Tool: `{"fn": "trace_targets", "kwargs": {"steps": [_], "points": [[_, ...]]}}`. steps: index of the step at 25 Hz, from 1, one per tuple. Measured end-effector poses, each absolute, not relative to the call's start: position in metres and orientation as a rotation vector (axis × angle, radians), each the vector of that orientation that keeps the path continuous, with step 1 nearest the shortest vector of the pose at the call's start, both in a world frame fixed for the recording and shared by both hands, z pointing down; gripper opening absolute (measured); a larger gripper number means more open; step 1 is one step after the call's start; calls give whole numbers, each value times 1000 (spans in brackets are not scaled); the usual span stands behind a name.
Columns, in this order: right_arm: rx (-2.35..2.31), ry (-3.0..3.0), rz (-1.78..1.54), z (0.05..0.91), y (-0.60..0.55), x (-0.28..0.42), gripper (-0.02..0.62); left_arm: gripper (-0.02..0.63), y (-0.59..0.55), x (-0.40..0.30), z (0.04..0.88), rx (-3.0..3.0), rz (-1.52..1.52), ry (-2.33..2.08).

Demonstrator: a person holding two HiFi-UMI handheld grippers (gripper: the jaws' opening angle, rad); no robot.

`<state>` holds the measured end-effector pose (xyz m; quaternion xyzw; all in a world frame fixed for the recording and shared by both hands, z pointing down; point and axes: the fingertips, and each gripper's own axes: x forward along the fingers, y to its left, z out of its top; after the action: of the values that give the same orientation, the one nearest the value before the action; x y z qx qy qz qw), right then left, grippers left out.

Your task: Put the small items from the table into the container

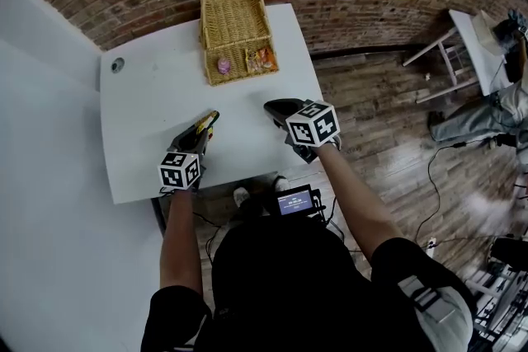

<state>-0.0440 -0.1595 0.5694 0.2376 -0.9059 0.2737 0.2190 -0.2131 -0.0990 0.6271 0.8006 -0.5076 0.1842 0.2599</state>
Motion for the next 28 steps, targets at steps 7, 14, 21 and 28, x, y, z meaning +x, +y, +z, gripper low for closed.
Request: {"fn": "trace_targets", "kwargs": {"steps": [7,14,21,28], "points": [[655,-2527,742,562,-160,-45,12,61,-106,-207,601,2232,462,-1385],[655,-2564,708,546,-165,-48,12,58,-116,-198,568,2298,407,-1400],[662,-2602,669,526,-171,-47,12,55,-117,-190,545,2335,361,-1412],[679,-2623,651,509,-178,-45,12,54,-121,-183,525,2374,348,-1409]]}}
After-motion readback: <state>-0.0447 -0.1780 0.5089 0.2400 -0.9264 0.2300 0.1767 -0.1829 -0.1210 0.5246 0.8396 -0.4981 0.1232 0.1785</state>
